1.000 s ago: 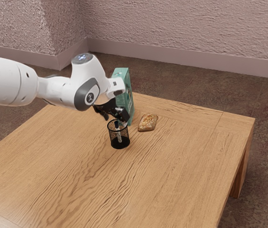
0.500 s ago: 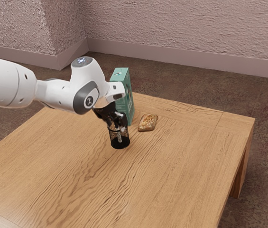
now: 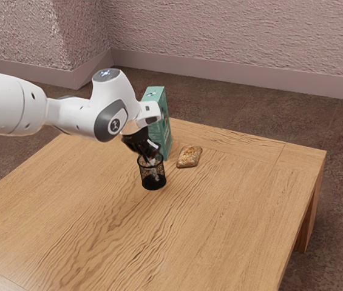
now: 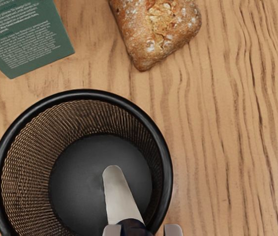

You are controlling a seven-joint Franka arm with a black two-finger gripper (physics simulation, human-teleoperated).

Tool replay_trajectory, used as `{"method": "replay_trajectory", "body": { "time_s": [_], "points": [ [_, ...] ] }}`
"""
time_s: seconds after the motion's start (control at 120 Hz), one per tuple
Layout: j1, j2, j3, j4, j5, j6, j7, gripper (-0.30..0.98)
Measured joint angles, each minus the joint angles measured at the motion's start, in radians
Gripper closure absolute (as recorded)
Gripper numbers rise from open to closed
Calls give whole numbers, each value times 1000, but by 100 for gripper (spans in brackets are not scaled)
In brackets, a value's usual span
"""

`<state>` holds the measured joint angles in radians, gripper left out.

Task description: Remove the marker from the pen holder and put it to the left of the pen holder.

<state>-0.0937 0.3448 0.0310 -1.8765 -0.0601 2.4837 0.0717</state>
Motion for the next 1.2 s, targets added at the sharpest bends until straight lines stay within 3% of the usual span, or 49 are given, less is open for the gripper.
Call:
{"method": "replay_trajectory", "body": {
  "time_s": [0.3,0.517,0.625,0.792,0.933,1.083,1.2],
  "points": [
    [-2,-163,6,-1,47,-93,-27,78],
    [-7,-237,94,104,183,-384,-41,79],
    [4,-100,151,269,215,-591,-41,79],
    [4,96,213,399,247,-888,-35,79],
    [3,162,215,471,287,-1122,-28,79],
    [3,265,212,488,300,-1269,-23,79],
    [4,351,213,597,302,-1328,-14,79]
  ]
}}
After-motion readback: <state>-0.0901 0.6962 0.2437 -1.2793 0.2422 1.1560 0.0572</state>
